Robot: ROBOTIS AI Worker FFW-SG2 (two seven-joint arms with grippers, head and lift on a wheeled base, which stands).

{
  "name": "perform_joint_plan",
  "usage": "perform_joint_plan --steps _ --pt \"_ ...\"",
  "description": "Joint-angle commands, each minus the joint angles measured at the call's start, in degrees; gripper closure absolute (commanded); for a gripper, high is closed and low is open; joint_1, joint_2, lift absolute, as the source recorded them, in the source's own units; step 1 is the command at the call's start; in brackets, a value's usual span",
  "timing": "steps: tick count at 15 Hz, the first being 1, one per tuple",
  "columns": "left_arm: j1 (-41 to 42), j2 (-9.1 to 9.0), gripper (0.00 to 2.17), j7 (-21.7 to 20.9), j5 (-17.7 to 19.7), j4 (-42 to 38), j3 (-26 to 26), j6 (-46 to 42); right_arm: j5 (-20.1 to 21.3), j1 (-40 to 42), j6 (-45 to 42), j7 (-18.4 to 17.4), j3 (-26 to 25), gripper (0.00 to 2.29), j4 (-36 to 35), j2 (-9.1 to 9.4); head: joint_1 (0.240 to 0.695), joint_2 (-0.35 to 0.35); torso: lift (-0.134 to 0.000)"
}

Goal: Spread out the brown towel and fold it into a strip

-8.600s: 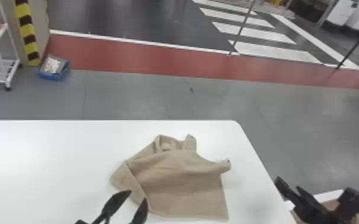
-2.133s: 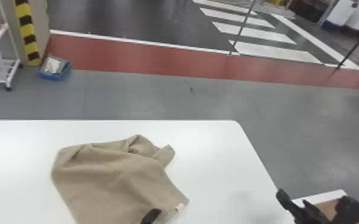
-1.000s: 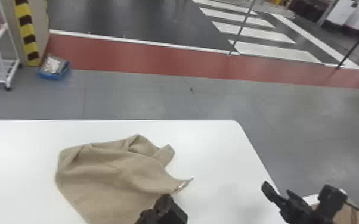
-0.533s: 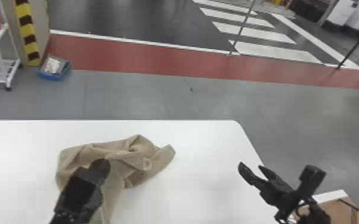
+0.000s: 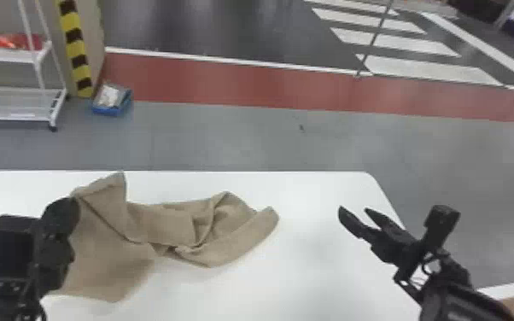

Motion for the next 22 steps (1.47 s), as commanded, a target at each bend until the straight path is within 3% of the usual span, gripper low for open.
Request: perform_joint_plan --steps 1,3,5,6,8,13,15,17,22 --pt "-0.13 -0.04 2.02 0.17 1.04 1.66 3.36 -1.25 1.85 -2.01 -4.09 1.55 2.94 0.13 4.33 -1.2 0.695 -0.22 0.0" --pt "-0.48 -0.04 2.02 1.49 1.83 3.06 4.68 -1.42 2.46 -3.59 -10.77 6.65 5.14 0.14 8.55 -2.69 0.695 -0.176 0.0" --pt "-1.01 -0.13 2.02 2.02 1.83 5.09 4.68 -2.48 5.45 -5.34 -13.76 11.57 5.67 0.14 11.19 -3.05 0.695 -0.106 0.0" --pt "-1.45 -0.3 2.02 2.55 1.74 6.05 4.42 -2.83 7.91 -5.61 -16.4 11.13 6.72 0.14 12.33 -3.05 0.695 -0.09 0.0" --pt "-2.15 -0.22 2.02 2.99 1.74 7.28 3.72 -3.01 10.55 -7.28 -17.98 9.46 6.9 0.14 14.79 -3.05 0.695 -0.073 0.0" --pt "-4.52 -0.3 2.02 3.6 1.22 10.8 0.73 -4.24 12.92 -11.41 -16.4 -2.84 12.96 0.22 20.16 -2.87 0.695 -0.085 0.0" --pt "-4.52 -0.3 2.02 3.78 1.04 10.89 -0.15 -4.59 12.92 -14.92 -15.52 -3.46 14.02 0.28 24.99 -2.61 0.695 -0.083 0.0" --pt "-4.7 -0.3 2.02 3.6 0.86 10.97 -0.85 -4.59 14.68 -17.65 -13.06 -7.5 16.92 0.28 28.77 -2.61 0.695 -0.076 0.0" --pt "-5.14 0.14 2.02 3.34 0.86 11.76 -1.65 -6.17 16.7 -21.69 -11.13 -10.49 21.22 0.28 35.54 -2.25 0.695 -0.059 0.0"
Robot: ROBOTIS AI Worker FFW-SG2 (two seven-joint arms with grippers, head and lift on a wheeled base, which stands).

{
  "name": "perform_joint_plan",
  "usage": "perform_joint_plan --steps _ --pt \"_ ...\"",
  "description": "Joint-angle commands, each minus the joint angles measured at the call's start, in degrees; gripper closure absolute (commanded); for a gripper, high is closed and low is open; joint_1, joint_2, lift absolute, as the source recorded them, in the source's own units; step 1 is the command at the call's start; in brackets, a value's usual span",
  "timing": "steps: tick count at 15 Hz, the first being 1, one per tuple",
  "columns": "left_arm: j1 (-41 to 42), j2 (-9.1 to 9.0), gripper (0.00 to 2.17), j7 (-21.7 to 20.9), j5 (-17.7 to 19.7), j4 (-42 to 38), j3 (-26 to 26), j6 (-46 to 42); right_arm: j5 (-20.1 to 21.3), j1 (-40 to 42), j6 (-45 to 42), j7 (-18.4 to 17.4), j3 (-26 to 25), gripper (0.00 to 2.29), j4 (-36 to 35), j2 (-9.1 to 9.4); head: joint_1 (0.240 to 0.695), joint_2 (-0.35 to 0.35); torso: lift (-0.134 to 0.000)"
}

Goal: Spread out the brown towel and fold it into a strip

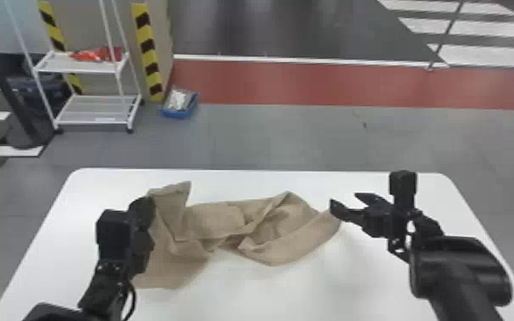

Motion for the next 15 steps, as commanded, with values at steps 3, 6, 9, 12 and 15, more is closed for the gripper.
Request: perform_joint_plan --steps 3,6,9,12,15 --pt "0.77 0.17 2.02 -0.26 0.0 0.04 -0.01 -1.36 4.77 -3.19 3.58 -0.87 1.2 0.28 4.71 0.18 0.695 -0.048 0.0" --pt "0.86 0.34 2.02 0.0 0.0 -0.14 -0.71 -1.53 6.0 -3.81 6.4 -0.78 2.87 0.31 5.15 0.09 0.695 -0.047 0.0" --pt "1.39 0.34 2.02 0.09 -0.09 -0.4 -0.98 -1.71 6.09 -5.21 9.39 0.63 4.62 0.68 6.64 0.09 0.695 -0.044 0.0" --pt "2.18 0.87 2.02 0.35 0.0 -0.93 -0.89 -2.76 5.65 -5.3 11.67 2.04 4.71 1.44 6.55 0.18 0.695 -0.037 0.0" --pt "2.97 1.04 2.02 0.35 0.0 -1.9 -0.1 -2.76 4.25 -3.46 11.67 4.76 2.34 1.91 3.74 -0.26 0.695 -0.026 0.0"
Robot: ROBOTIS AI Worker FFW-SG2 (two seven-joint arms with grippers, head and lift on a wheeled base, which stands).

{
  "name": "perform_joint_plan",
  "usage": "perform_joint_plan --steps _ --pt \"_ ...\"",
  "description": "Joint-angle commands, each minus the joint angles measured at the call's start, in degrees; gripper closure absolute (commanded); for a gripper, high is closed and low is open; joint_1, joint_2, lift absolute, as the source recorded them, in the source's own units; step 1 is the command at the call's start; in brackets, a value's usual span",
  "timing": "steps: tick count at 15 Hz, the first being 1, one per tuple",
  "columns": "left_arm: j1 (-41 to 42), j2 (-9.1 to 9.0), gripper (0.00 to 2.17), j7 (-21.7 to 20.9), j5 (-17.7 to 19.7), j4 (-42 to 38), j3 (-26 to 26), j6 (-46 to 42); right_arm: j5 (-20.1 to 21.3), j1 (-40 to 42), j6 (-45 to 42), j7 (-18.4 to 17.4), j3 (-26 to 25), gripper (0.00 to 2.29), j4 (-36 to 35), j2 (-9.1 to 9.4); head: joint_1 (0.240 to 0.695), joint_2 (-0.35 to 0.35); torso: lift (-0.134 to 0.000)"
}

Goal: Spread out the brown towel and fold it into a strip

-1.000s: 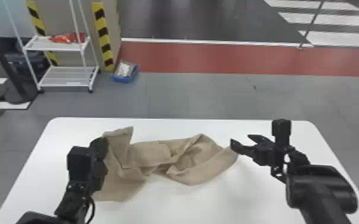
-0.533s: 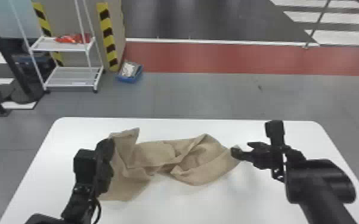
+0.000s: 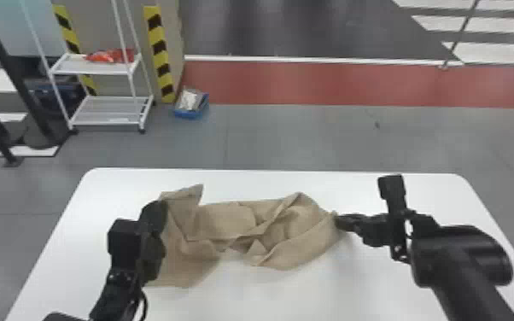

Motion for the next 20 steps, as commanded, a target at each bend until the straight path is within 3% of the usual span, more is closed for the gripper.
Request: perform_joint_plan --steps 1,8,12,15,18,20 --pt "0.65 0.12 2.02 0.0 0.02 -1.07 0.66 -0.01 -1.16 2.52 -0.42 1.8 -2.92 1.93 -3.61 -0.23 0.695 -0.026 0.0" --pt "4.52 0.12 2.02 -0.35 -0.06 -8.71 4.0 2.45 -4.33 11.57 11.53 9.8 -15.93 1.93 -25.93 -0.67 0.695 -0.068 0.0" --pt "6.54 0.12 2.02 -0.97 0.11 -13.99 5.84 4.56 -4.77 12.01 15.93 14.46 -21.46 1.93 -32.7 -1.55 0.695 -0.117 0.0" --pt "9.44 0.12 2.02 -2.9 1.52 -18.65 8.74 5.79 -5.65 11.84 18.04 17.53 -27.53 1.93 -35.6 -4.36 0.695 -0.143 0.0" --pt "11.2 0.12 2.02 -4.13 3.45 -22.6 10.15 7.38 -9.86 11.66 23.14 19.82 -32.19 1.93 -37.88 -7.7 0.695 -0.199 0.0" --pt "12.25 0.12 2.02 -5.36 5.56 -25.94 10.85 9.49 -10.83 11.57 24.19 22.37 -34.3 1.93 -40.08 -8.67 0.695 -0.24 0.0"
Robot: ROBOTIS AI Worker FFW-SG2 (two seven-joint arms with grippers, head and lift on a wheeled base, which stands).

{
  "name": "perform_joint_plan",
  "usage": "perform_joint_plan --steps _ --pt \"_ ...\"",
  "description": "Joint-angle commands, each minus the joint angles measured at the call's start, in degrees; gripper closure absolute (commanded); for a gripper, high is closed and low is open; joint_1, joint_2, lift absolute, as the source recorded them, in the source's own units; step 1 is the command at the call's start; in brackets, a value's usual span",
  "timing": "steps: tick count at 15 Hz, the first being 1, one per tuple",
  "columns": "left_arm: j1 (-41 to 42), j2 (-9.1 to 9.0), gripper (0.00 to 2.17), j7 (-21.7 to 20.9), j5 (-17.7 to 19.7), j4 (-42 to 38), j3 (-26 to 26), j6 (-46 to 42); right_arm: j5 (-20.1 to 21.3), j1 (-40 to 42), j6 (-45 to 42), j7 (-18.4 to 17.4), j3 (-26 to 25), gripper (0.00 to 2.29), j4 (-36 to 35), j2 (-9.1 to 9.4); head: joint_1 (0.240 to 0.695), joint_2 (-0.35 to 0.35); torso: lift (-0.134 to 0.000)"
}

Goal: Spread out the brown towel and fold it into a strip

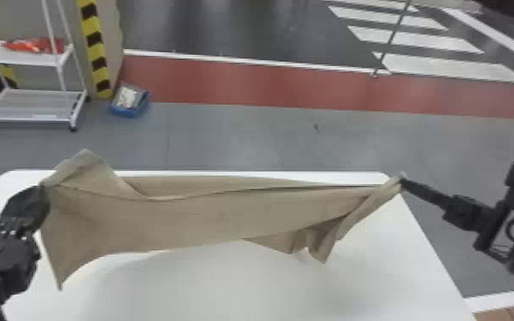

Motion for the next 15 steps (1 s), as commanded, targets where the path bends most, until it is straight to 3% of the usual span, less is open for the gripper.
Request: perform_joint_plan --steps 1,5,8,12,15 --pt "1.34 0.0 2.02 -0.72 1.79 -3.67 0.59 1.51 -1.27 0.06 1.86 1.65 -2.33 1.93 -2.83 -0.98 0.695 -0.253 0.0" --pt "-0.33 -0.09 2.02 -2.39 2.23 -1.65 -0.37 2.38 -1.09 -0.12 2.74 2.18 -1.54 1.93 -3.71 -1.59 0.695 -0.285 0.0" --pt "-5.25 -0.35 2.02 -4.68 3.1 5.29 -1.69 2.03 0.58 -2.4 1.68 0.86 2.77 1.93 -1.95 -1.33 0.695 -0.283 0.0" --pt "-14.92 -0.61 2.02 -8.72 7.41 16.46 -2.39 -1.31 2.6 -9.87 0.1 -3.8 6.29 1.93 4.64 -0.54 0.695 -0.26 0.0" --pt "-23.09 -0.61 2.02 -11.36 10.75 26.47 -3.01 -7.46 3.39 -17.17 -5.7 -5.29 6.37 1.93 15.27 -1.59 0.695 -0.234 0.0"
